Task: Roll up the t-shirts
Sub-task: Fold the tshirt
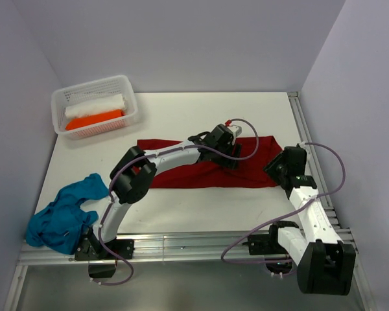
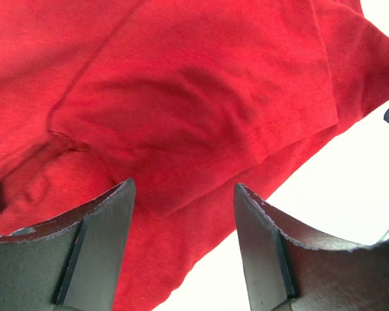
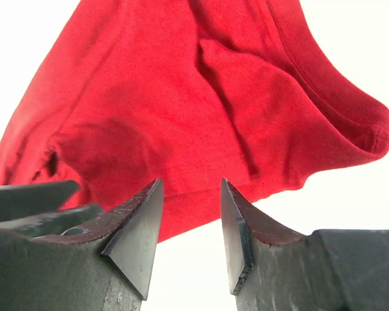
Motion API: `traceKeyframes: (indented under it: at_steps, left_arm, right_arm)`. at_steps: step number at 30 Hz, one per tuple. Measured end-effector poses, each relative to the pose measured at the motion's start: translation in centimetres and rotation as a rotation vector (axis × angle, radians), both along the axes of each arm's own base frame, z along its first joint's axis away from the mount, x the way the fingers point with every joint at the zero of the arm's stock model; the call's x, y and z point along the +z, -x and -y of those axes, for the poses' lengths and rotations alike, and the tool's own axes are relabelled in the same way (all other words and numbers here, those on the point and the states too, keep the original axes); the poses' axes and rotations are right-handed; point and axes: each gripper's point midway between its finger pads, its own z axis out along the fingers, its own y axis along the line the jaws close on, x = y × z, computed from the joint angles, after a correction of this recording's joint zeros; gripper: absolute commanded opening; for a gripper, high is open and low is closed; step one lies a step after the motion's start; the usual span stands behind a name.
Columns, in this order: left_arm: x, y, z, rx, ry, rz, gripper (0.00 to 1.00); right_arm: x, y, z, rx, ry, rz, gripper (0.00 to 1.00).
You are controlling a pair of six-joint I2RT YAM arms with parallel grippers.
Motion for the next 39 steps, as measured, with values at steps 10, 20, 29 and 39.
traceKeyframes:
  at_steps: [10,20,29,39]
  left_arm:
    - [-0.1,1.6,0.8,-0.026,-0.005,-0.011,0.68]
    - [-1.8,2.7,-0.4,-0.01,-0.054,-0.069,0.65]
    - [2.5,3.5,-5.5,0.089,-0.091,-0.023,0.72]
    - [6.6,-1.8,-21.1,0.472,-0.035,0.041,0.74]
  right_arm:
    - [-2.6,-1.2,-1.2,0.043,-0.065,-0.069,0.25]
    - [-3.4,-0.2,-1.9,0.031,-0.115,-0.067,0.35]
    - [-2.0,1.2,-3.7,0.034,-0.142,-0.054,0.62]
    - [-4.4,3.7,-7.1,-0.027,-0.248,-0.131,0.56]
